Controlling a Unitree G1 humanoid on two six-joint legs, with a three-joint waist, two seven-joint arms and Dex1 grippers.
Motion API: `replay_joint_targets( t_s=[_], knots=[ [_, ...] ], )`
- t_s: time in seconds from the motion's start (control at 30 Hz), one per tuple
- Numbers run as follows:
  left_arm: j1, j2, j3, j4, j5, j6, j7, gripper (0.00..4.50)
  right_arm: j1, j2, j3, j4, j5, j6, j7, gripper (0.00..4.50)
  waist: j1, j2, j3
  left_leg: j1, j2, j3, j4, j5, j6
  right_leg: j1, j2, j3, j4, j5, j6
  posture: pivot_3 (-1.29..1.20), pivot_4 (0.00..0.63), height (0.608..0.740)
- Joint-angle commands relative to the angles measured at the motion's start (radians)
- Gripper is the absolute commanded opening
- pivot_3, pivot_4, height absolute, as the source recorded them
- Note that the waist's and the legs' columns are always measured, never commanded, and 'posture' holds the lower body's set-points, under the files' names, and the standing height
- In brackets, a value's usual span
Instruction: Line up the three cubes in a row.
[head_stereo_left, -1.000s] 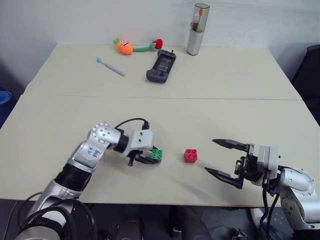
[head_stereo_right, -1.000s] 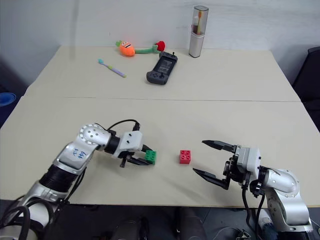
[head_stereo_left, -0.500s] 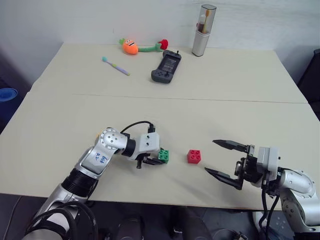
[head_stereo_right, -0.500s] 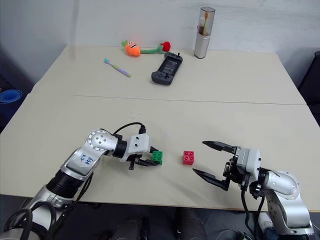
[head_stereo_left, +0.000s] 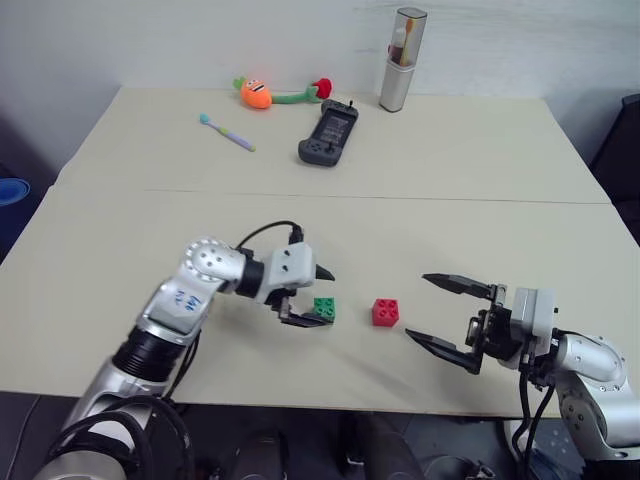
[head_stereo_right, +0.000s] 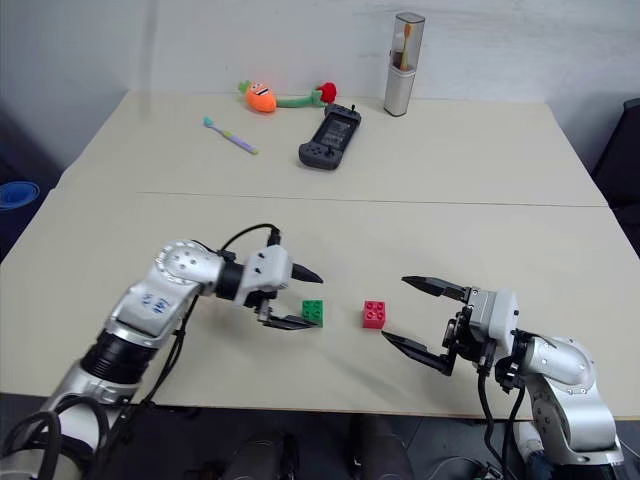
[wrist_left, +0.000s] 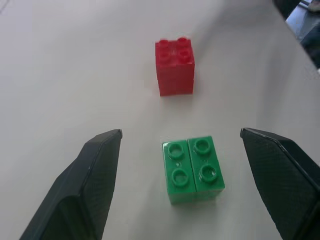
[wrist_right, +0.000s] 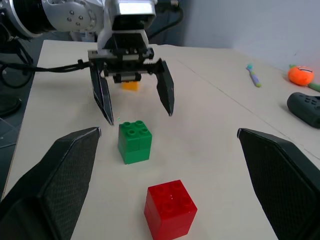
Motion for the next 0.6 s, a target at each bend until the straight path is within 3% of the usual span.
replay_joint_targets(
  t_s=[0.03, 0.2, 0.33, 0.5, 0.6],
  knots=[
    [-0.003, 0.057, 0.119, -0.063, -0.096, 0.044, -0.016, 3.95, -0.024, 0.010, -0.001, 0.019, 0.006, -0.013, 0.017, 4.50, 0.001, 0.000, 0.000, 0.000, 0.000, 0.000, 0.000, 0.000, 0.000, 0.000, 0.000, 0.000, 0.000, 0.000, 0.000, 0.00, 0.150, 0.740],
    [0.106, 0.073, 0.411, 0.014, -0.214, 0.000, 0.079, 3.95, -0.086, 0.053, 0.011, 0.062, 0.000, -0.041, 0.025, 4.50, -0.004, 0.000, 0.000, 0.000, 0.000, 0.000, 0.000, 0.000, 0.000, 0.000, 0.000, 0.000, 0.000, 0.000, 0.000, 0.00, 0.150, 0.740],
    [0.318, 0.122, 0.638, 0.121, -0.229, -0.115, 0.101, 4.49, -0.120, 0.092, 0.024, 0.075, 0.010, -0.047, 0.022, 4.50, -0.025, 0.001, 0.000, 0.002, 0.002, 0.001, -0.001, 0.000, -0.001, 0.000, 0.000, 0.000, 0.001, 0.000, -0.001, 0.00, 0.150, 0.740],
    [0.568, 0.153, 0.878, 0.238, -0.258, -0.159, 0.146, 4.49, -0.150, 0.123, 0.048, 0.090, -0.003, -0.071, 0.041, 4.50, -0.022, 0.000, 0.000, 0.001, 0.003, 0.000, -0.001, -0.001, 0.000, 0.000, -0.001, -0.001, 0.000, 0.000, -0.001, 0.00, 0.150, 0.740],
    [0.716, 0.119, 1.006, 0.322, -0.257, -0.212, 0.199, 4.49, -0.163, 0.116, 0.090, 0.114, -0.070, -0.138, 0.089, 4.50, -0.022, 0.000, 0.000, 0.002, 0.003, 0.000, -0.001, -0.005, 0.004, 0.001, -0.002, -0.001, 0.000, 0.000, -0.001, 0.00, 0.150, 0.740]
  ],
)
